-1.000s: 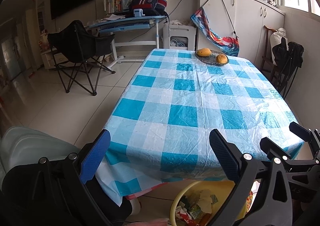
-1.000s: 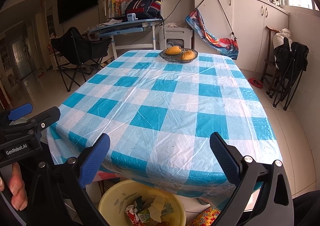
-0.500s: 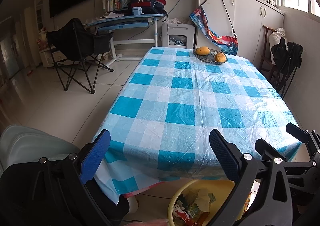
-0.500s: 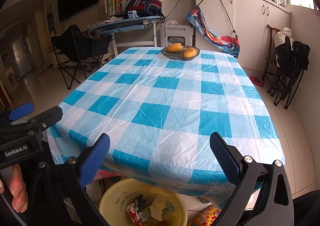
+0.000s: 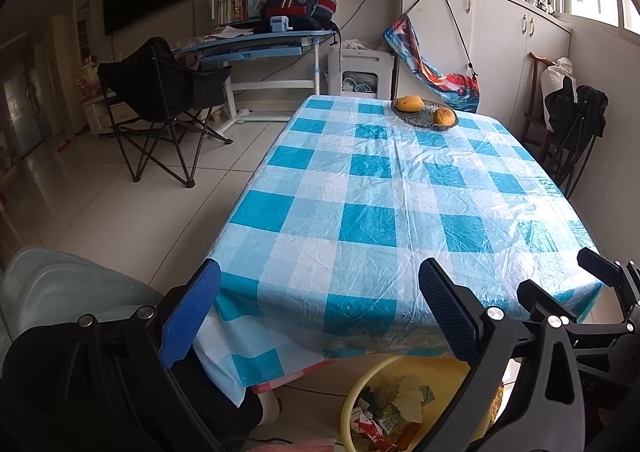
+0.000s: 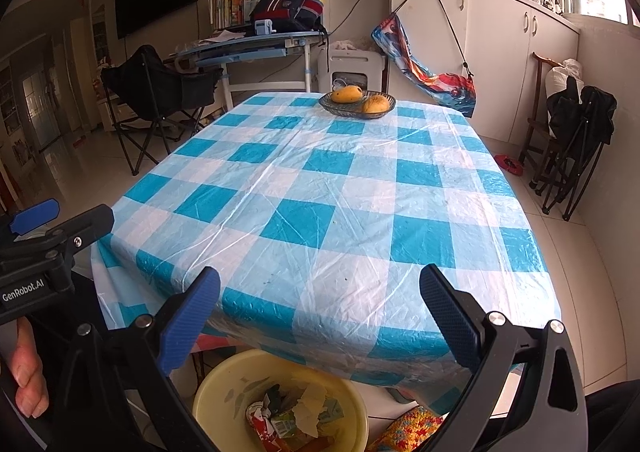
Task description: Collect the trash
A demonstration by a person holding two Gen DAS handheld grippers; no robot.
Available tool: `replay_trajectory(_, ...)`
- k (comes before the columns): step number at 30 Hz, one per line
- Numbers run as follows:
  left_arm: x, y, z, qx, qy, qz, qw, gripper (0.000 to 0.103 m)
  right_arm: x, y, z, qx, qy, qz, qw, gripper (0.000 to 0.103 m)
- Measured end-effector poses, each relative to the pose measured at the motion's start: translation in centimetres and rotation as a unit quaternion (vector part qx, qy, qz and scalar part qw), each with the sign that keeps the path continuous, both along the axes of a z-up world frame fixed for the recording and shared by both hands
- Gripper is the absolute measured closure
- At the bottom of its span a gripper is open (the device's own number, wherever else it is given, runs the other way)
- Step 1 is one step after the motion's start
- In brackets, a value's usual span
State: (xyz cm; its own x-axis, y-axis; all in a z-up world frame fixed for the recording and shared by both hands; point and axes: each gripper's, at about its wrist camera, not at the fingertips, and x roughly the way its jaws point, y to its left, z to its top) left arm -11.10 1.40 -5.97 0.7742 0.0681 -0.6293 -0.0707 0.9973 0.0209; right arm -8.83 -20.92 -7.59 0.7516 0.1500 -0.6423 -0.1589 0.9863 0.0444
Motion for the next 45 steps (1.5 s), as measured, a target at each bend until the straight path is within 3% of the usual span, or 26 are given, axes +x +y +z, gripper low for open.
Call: replay_trajectory(45, 0.1, 0.1, -0.6, -0.004, 0.015, -0.004, 0.9999, 0.008, 0.3, 0.9, -0.9, -0.019, 0.020, 0.006, 1.000, 0.007)
